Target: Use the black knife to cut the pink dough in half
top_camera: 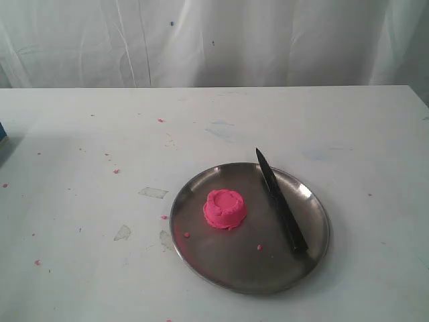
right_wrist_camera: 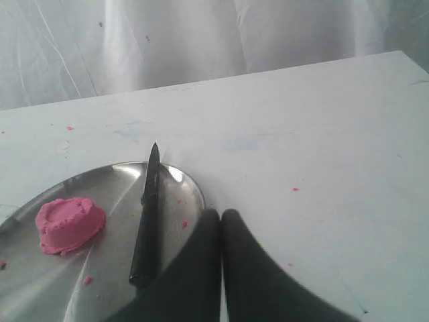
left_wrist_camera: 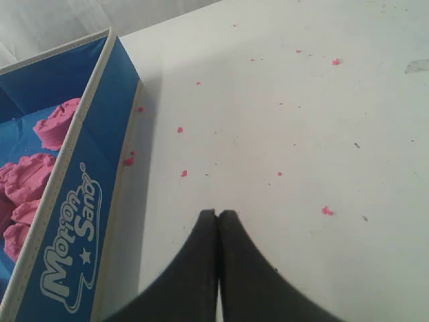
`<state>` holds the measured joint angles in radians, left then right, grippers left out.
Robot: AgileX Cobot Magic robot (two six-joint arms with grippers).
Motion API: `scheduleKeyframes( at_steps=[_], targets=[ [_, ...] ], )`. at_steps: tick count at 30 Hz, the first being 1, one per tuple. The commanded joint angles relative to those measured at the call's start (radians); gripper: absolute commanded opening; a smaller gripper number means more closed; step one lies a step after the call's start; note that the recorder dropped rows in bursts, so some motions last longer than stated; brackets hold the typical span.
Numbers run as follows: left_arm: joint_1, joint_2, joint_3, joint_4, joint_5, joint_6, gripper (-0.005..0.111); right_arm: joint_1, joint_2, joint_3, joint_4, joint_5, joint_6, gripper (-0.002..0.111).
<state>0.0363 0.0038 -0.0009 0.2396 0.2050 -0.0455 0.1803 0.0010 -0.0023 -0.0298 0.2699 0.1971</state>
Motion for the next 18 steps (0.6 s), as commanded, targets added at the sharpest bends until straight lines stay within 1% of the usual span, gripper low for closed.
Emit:
scheduleKeyframes(
  at_steps=[1, 2, 4, 5, 7, 9, 10, 12, 14, 16, 18],
  targets=[
    [-0.002, -0.004, 0.001, 0.001, 0.002, -0.002, 0.0, -0.009, -0.001, 0.002, -0.006, -0.125, 0.001, 0.0],
    [-0.002, -0.004, 0.001, 0.001, 0.002, -0.002, 0.0, -0.009, -0.001, 0.002, -0.006, -0.175, 0.001, 0.0],
    [-0.002, -0.004, 0.001, 0.001, 0.002, -0.002, 0.0, -0.009, -0.001, 0.002, -0.006, -0.211, 0.001, 0.0],
    [-0.002, -0.004, 0.001, 0.001, 0.002, -0.002, 0.0, -0.009, -0.001, 0.002, -0.028, -0.214, -0.032, 0.0],
    [-0.002, -0.004, 0.001, 0.001, 0.002, -0.002, 0.0, -0.011, -0.001, 0.002, -0.169, -0.231, -0.302, 0.0],
    [-0.002, -0.004, 0.001, 0.001, 0.002, -0.002, 0.0, -0.011, -0.001, 0.002, -0.184, -0.177, -0.408, 0.0],
    [-0.002, -0.004, 0.001, 0.001, 0.002, -0.002, 0.0, -0.011, -0.001, 0.002, -0.184, -0.157, -0.406, 0.0],
    [-0.002, -0.004, 0.001, 0.001, 0.002, -0.002, 0.0, -0.011, -0.001, 0.002, -0.116, -0.144, -0.329, 0.0],
    [-0.002, -0.004, 0.001, 0.001, 0.002, -0.002, 0.0, -0.011, -0.001, 0.002, -0.059, -0.245, -0.253, 0.0],
    [-0.002, -0.004, 0.001, 0.001, 0.002, -0.002, 0.0, -0.011, -0.001, 0.002, -0.039, -0.572, -0.091, 0.0],
    [-0.002, -0.004, 0.001, 0.001, 0.002, -0.002, 0.0, -0.011, -0.001, 0.002, -0.039, -0.718, -0.018, 0.0]
  ],
)
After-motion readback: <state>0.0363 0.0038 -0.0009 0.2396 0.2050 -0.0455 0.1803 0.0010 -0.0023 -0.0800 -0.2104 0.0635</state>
